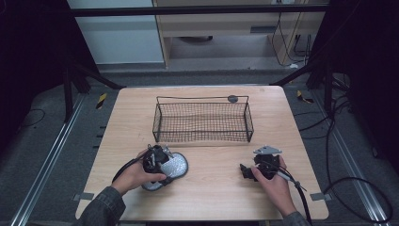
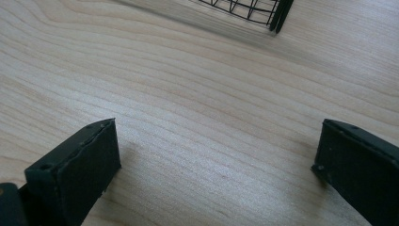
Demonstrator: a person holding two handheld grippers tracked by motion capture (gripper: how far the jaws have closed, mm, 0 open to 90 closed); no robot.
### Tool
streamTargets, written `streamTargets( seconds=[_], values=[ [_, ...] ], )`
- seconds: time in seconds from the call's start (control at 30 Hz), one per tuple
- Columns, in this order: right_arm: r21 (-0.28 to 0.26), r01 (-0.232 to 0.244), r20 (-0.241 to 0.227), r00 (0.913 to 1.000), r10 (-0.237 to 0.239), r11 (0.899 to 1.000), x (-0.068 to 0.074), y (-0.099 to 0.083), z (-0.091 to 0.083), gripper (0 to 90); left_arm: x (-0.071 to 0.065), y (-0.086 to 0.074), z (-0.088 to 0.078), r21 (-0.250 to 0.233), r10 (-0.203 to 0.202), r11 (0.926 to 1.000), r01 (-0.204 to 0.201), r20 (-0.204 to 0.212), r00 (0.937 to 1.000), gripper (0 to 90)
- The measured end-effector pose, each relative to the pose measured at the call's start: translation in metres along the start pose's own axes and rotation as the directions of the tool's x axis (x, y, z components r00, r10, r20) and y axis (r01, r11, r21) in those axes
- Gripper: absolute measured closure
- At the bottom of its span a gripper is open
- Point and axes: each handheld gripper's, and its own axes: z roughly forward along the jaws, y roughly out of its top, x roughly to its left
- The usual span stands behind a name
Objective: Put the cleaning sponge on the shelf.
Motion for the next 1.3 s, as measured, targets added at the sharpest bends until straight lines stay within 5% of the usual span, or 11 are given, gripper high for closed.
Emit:
streamTargets(
  seconds=[0.47,0.73,1.3],
  values=[
    [0.001,-0.003,-0.001,1.0000,0.003,1.000,0.000,0.000,0.000,0.7,-0.001,0.003,-0.020,-0.042,0.037,0.9983,-0.040,-0.064,0.9973,10.2],
    [-0.010,-0.002,0.006,1.0000,0.002,1.000,0.001,-0.001,0.000,0.7,-0.004,0.010,-0.039,-0.084,0.069,0.9932,-0.081,-0.135,0.9885,10.7],
    [-0.009,0.002,-0.001,1.0000,-0.002,1.000,0.003,-0.001,0.000,0.4,-0.004,0.034,-0.069,-0.125,0.147,0.9778,-0.168,-0.160,0.9761,10.9]
  ],
)
